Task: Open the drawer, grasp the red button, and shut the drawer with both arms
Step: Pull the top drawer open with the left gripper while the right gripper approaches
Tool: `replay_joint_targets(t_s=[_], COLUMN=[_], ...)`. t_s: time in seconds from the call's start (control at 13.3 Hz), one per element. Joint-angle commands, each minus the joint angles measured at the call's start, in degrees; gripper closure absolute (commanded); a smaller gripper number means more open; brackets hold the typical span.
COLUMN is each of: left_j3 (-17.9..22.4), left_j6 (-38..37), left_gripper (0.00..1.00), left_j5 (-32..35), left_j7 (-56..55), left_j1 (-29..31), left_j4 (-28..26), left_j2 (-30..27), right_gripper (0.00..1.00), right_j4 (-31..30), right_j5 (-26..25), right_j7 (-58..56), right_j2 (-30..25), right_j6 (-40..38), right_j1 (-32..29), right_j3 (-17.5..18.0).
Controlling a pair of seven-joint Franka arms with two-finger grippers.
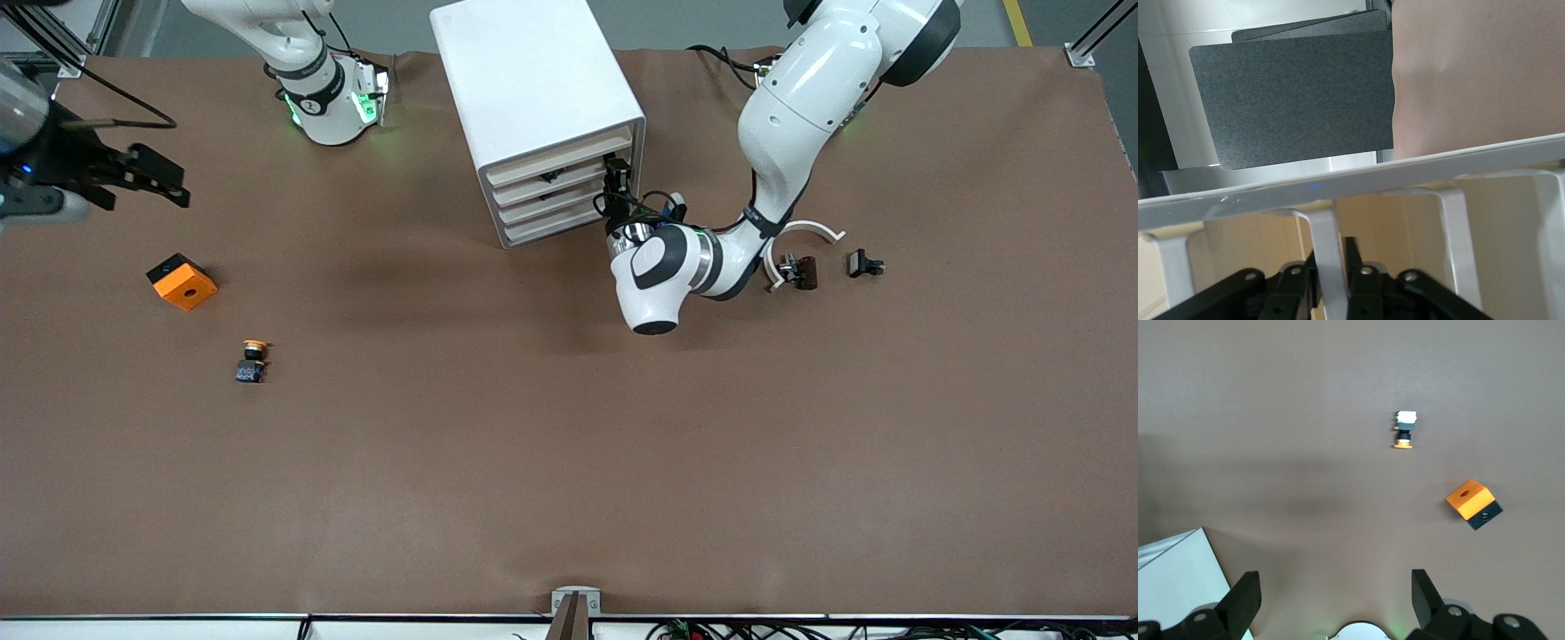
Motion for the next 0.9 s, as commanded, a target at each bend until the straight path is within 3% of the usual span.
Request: replay_joint_targets(t_s=[0.0, 0.3, 0.45, 0.6, 0.82], left_j3=[0.70, 2.10, 4.91, 8.33, 12.20], left_j6=[0.99, 1.43, 2.30, 3.18, 4.33], left_gripper=[0.90, 0.90, 0.90, 0.89, 0.87], left_j5=[-0.85, -0.41, -0.23, -0.23, -0.23], left_j7=[-0.15, -0.15, 0.20, 0.38, 0.55], left_j1=[-0.61, 0.09, 0.09, 0.00, 0.00], left_j4=[0.66, 3.90, 6.10, 8.29, 12.60], left_j2=[0.26, 0.18, 0.26, 0.35, 1.05], right_gripper=[0.00, 0.00, 0.00, 0.00, 0.00], right_j4=[3.83, 5.41, 4.89, 4.89, 4.89], right_j5=[-0.77, -1.48, 1.49, 5.02, 5.37], right_j7=[0.18, -0.27, 3.85, 13.30, 31.76], right_j2=[5.91, 9.54, 9.45, 9.28, 9.19], right_j6=[-1.56, -1.91, -1.56, -1.82, -0.25], right_j1=[1.17, 0.29, -0.07, 0.55, 7.64], right_j3=[-0.18, -0.71, -0.62, -0.27, -0.09])
